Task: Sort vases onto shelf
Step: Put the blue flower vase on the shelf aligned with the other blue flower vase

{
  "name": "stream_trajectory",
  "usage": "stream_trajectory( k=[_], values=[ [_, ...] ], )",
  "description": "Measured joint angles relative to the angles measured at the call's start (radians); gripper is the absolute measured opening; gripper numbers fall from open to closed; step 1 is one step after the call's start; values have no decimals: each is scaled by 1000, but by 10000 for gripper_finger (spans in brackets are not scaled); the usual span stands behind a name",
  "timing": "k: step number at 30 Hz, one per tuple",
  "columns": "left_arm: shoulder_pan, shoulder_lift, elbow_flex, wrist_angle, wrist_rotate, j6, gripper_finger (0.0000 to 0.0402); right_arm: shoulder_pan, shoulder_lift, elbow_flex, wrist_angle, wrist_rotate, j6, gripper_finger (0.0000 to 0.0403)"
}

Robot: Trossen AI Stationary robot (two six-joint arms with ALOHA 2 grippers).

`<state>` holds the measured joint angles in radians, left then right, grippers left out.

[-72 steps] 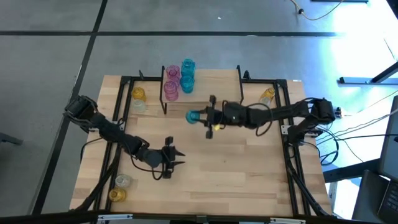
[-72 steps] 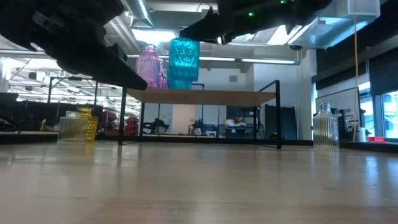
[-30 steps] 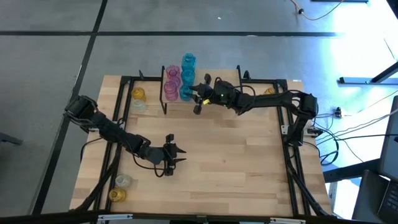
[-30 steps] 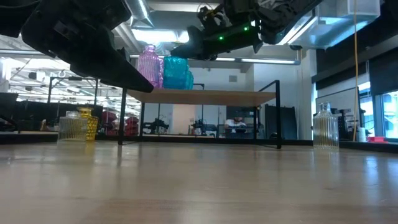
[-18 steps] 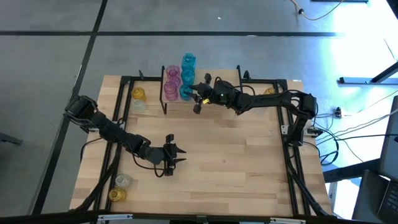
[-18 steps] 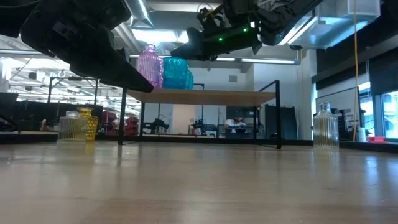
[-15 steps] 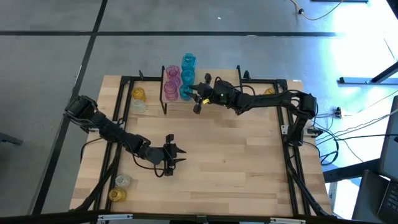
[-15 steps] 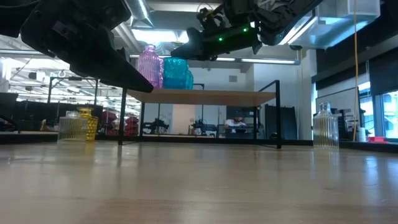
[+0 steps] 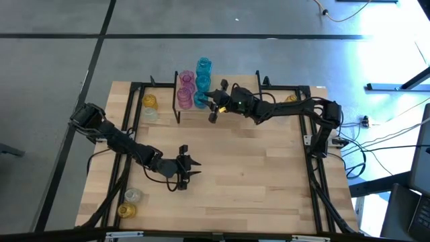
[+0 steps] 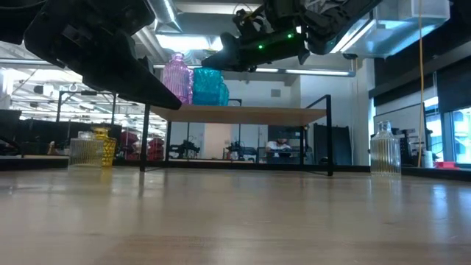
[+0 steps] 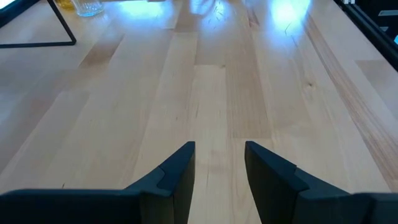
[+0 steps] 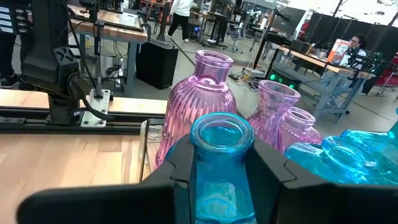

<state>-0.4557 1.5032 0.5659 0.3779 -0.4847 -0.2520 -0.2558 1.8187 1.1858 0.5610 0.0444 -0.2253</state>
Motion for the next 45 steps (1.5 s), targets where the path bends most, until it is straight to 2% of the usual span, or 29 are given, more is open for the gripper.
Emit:
stream_trajectory(
  k=[18, 21, 27, 31, 37, 45],
  values=[
    [0, 0, 0, 0, 0, 0, 133, 0, 0, 0, -2, 31, -14, 82],
    [0, 0, 0, 0, 0, 0, 133, 0, 0, 0, -2, 29, -14, 99],
    [0, 0, 0, 0, 0, 0, 133, 0, 0, 0, -2, 26, -14, 166],
    [0, 0, 0, 0, 0, 0, 133, 0, 0, 0, 2, 38, -19, 194],
    [0, 0, 0, 0, 0, 0, 133, 0, 0, 0, 17, 87, -50, 201],
    [0, 0, 0, 0, 0, 0, 133, 0, 0, 0, 23, 87, -79, 193]
  ],
)
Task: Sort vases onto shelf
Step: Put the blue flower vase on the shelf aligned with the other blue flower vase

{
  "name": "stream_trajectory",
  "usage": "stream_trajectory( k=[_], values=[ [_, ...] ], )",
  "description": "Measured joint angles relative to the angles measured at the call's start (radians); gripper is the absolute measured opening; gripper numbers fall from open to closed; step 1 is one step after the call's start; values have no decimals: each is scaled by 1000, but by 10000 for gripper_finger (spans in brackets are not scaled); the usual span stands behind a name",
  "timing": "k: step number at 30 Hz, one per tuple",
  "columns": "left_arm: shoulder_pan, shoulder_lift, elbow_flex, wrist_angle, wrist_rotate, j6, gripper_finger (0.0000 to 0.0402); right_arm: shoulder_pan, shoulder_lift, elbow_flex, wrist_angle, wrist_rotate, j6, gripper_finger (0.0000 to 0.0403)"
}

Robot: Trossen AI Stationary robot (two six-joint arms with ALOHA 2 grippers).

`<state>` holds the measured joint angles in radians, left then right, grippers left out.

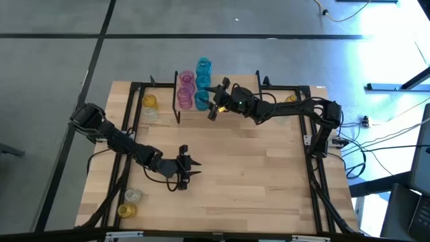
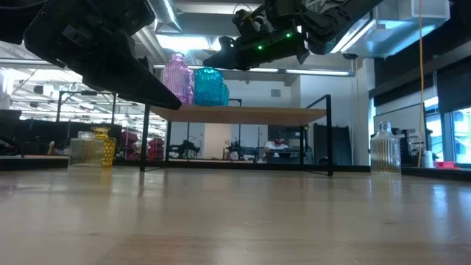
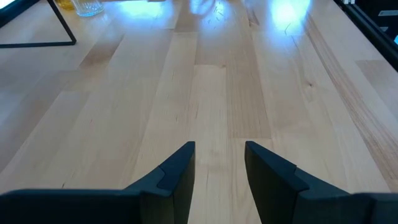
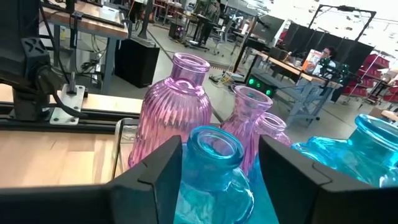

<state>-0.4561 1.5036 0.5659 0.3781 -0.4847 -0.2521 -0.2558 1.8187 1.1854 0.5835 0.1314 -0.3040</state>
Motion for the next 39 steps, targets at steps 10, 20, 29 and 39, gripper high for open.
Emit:
stream_trajectory(
  k=[10, 20, 29, 39],
  values=[
    [0, 0, 0, 0, 0, 0, 133, 0, -3, 0, 0, 0, -19, 193],
    [-1, 0, 0, -3, 7, -1, 133, 0, -66, 0, -64, 0, -19, 193],
    [-1, 0, 0, -4, 11, -2, 133, 28, -137, 0, -326, -10, -17, 193],
    [0, 0, 0, -3, 11, -3, 133, 95, -119, -18, -428, -14, -19, 193]
  ],
)
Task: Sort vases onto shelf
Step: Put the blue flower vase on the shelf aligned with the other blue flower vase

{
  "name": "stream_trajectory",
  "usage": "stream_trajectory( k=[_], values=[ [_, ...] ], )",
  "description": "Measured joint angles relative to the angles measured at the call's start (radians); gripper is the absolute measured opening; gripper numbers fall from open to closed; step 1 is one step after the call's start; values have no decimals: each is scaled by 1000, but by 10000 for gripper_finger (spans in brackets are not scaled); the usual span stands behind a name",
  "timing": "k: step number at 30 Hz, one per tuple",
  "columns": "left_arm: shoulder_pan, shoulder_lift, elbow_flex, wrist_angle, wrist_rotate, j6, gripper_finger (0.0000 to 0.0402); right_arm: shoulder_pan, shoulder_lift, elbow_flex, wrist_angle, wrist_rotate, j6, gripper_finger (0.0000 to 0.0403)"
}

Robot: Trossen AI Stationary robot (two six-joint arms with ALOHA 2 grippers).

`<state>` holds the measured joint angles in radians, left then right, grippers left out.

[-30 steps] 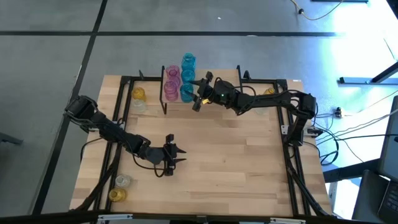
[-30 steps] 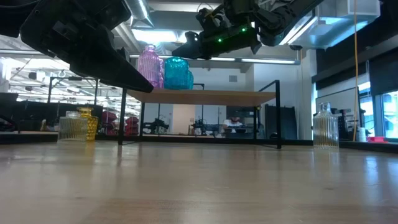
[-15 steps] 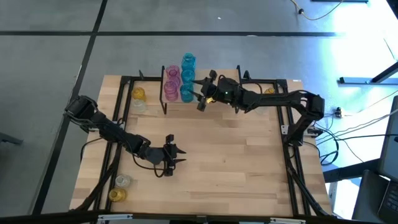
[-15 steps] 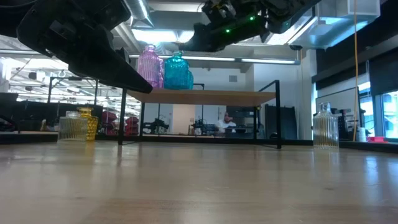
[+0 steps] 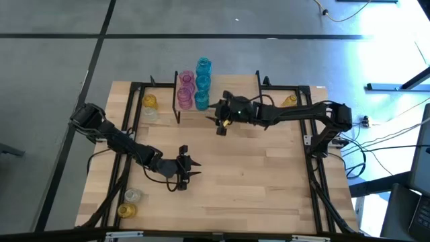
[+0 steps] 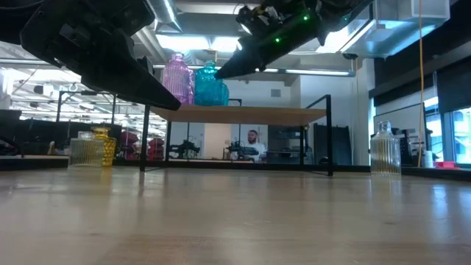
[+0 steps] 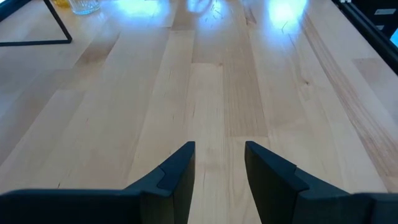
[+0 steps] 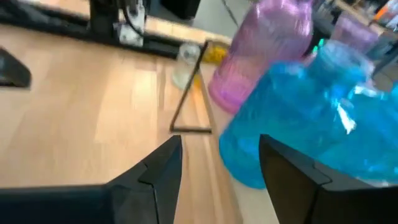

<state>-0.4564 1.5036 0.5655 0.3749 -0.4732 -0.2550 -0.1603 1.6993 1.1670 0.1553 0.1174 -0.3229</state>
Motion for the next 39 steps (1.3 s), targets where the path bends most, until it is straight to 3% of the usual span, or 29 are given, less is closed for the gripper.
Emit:
stream_trajectory(
  k=[6, 18, 39],
  values=[
    [0, 0, 0, 1, 0, 0, 133, -4, 20, -22, 32, -86, 3, 193],
    [0, 0, 0, 4, 0, 1, 133, -6, 65, -22, 137, -48, -34, 193],
    [0, 0, 0, 4, -1, 1, 133, -30, 66, -22, 166, -47, -75, 193]
  ],
)
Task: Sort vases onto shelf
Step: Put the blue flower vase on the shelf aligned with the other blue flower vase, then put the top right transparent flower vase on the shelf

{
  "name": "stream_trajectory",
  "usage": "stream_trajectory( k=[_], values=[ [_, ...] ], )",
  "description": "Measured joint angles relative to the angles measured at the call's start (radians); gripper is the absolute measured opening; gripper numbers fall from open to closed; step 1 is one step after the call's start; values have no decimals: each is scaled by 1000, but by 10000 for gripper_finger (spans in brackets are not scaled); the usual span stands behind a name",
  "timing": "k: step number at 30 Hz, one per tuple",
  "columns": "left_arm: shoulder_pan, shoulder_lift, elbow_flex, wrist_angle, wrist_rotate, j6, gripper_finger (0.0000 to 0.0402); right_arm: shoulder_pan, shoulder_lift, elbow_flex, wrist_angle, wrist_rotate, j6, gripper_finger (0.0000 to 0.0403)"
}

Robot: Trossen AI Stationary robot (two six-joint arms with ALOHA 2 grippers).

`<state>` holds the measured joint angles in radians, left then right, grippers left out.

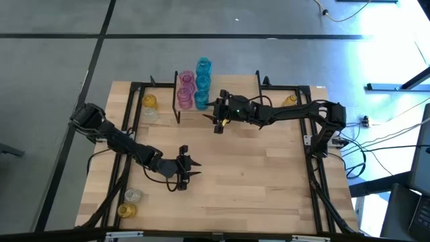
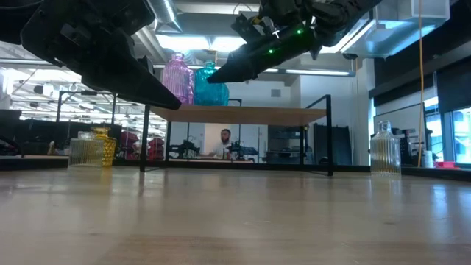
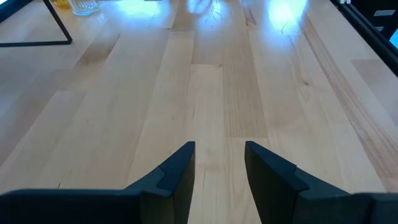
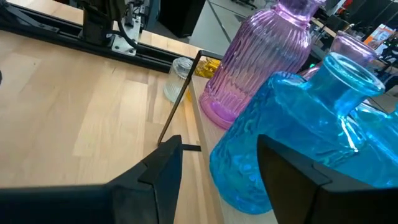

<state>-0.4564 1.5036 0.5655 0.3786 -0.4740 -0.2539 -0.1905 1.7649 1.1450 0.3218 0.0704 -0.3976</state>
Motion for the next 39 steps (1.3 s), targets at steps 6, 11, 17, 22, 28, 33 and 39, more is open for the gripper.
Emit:
stream_trajectory(
  k=[6, 11, 17, 22, 28, 33, 39],
  values=[
    [0, 0, 0, 0, 0, 0, 133, -2, 0, 0, 0, 18, -2, 193],
    [0, 0, 0, 0, 0, 0, 133, -8, 0, 0, 1, 17, -2, 193],
    [0, 0, 0, 0, 0, 1, 133, -7, 0, 0, 1, 28, -2, 193],
    [0, 0, 0, 0, 0, 1, 133, -6, 0, 0, -2, 51, -2, 193],
    [0, 0, 0, 0, 0, 1, 133, 45, -77, 0, -97, 69, -2, 193],
    [0, 0, 0, 0, 0, 2, 133, 118, -230, 1, -315, 91, 46, 193],
    [0, 0, 0, 9, 0, 2, 133, 223, -503, 2, -684, 213, 218, 193]
  ],
)
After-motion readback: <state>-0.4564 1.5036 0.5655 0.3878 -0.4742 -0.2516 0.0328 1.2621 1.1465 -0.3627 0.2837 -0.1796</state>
